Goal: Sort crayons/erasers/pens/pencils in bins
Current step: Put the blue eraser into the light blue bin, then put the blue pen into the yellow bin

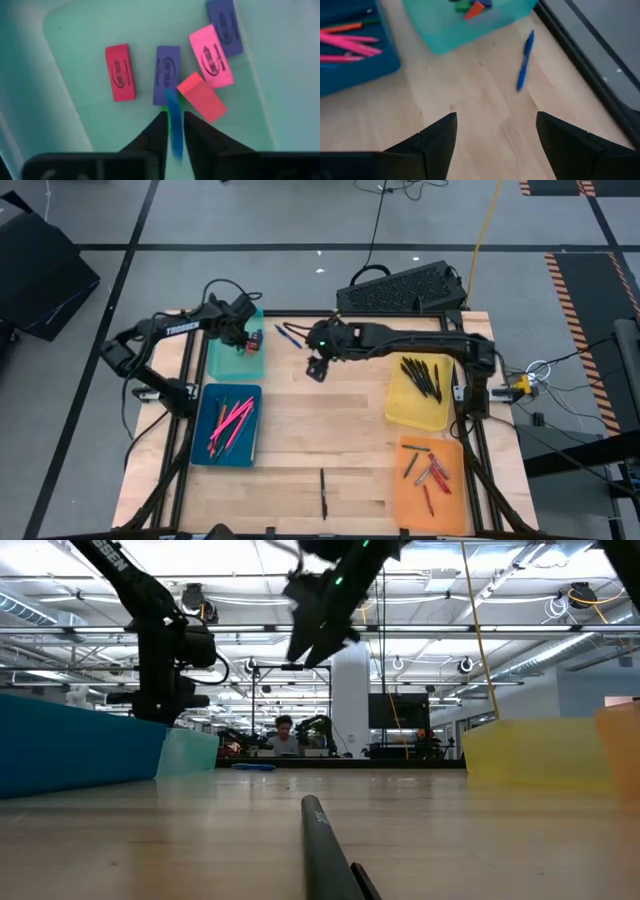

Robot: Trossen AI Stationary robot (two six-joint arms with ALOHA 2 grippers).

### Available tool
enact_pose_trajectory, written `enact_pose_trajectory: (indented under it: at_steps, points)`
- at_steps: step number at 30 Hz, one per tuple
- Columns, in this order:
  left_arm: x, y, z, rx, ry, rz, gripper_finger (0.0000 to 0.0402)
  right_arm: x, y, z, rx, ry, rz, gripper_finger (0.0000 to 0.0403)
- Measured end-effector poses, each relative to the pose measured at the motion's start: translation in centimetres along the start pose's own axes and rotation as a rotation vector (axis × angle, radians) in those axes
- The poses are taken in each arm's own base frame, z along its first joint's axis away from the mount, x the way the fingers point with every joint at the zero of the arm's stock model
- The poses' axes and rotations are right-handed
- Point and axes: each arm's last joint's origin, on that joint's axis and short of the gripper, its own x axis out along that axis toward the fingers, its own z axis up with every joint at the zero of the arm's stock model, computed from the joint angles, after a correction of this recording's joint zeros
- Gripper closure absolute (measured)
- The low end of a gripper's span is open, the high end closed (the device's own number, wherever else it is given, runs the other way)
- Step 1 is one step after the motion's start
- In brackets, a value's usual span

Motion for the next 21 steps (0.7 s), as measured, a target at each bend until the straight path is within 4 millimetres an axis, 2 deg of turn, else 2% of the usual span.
enact_pose_trajectory:
  at_steps: [6, 11, 16, 21]
  points:
    - [-0.2, 0.4, -0.6, 0.051, 0.067, 0.03, 0.0256, 6.5, -0.2, 0.1, 0.149, -0.079, 0.076, 0.0138]
    - [-2.1, 1.3, -1.0, 0.043, 0.085, 0.042, 0.0169, 11.1, 0.1, 0.0, 0.259, -0.084, 0.097, 0.0146]
    - [-5.4, 2.2, -1.7, 0.009, -0.041, -0.02, 0.0115, 13.2, 2.2, 1.6, 0.244, -0.125, 0.17, 0.0162]
    - [-8.5, 3.1, -2.7, -0.026, -0.176, -0.082, 0.0099, 13.8, 4.3, 2.6, 0.225, -0.161, 0.214, 0.0167]
